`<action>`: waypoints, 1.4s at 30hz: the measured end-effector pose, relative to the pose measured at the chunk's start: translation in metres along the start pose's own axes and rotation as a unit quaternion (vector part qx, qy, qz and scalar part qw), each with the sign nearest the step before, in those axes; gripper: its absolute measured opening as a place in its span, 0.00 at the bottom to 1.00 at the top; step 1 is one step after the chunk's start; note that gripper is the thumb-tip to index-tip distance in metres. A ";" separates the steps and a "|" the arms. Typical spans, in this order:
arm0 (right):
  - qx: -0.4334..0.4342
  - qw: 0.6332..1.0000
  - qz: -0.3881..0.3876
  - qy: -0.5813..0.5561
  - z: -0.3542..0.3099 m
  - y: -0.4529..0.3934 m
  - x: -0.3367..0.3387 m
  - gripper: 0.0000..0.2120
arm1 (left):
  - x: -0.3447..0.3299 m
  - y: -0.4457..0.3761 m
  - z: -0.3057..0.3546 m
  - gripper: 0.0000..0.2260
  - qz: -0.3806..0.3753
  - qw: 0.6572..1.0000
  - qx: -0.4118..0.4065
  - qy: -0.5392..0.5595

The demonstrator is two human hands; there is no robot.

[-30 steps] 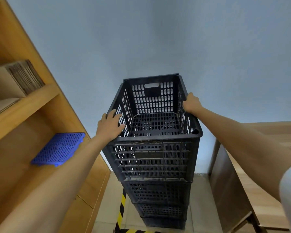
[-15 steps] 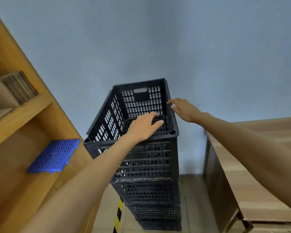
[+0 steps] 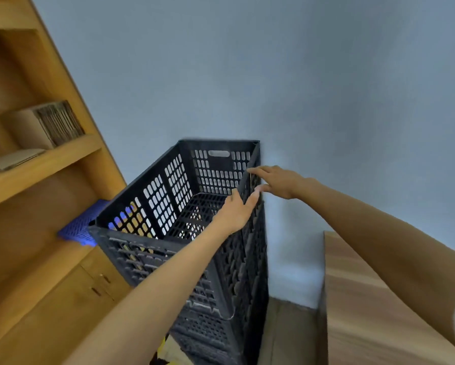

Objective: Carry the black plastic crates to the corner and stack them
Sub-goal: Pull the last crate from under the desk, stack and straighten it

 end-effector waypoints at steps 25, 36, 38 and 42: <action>0.164 0.975 0.057 0.141 -0.009 -0.045 -0.001 0.51 | -0.010 0.022 -0.001 0.15 0.219 0.926 0.022 -0.306; 0.156 0.972 0.099 0.147 -0.011 -0.043 -0.008 0.45 | -0.007 0.027 -0.007 0.14 0.230 0.926 0.004 -0.299; 0.153 0.972 0.100 0.147 -0.012 -0.041 -0.009 0.45 | -0.007 0.028 -0.008 0.15 0.227 0.928 0.000 -0.296; 0.142 0.975 0.103 0.137 -0.016 -0.034 -0.010 0.44 | -0.008 0.033 -0.009 0.19 0.229 0.932 -0.020 -0.280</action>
Point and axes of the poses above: each hand's wrist, its own y-axis away from the middle knuckle, its own x-axis out of the back of the hand, z = x × y, the point moved 3 cm from there along -y, towards the middle knuckle, and after that the axes turned 3 degrees about x, right-handed, at the moved point
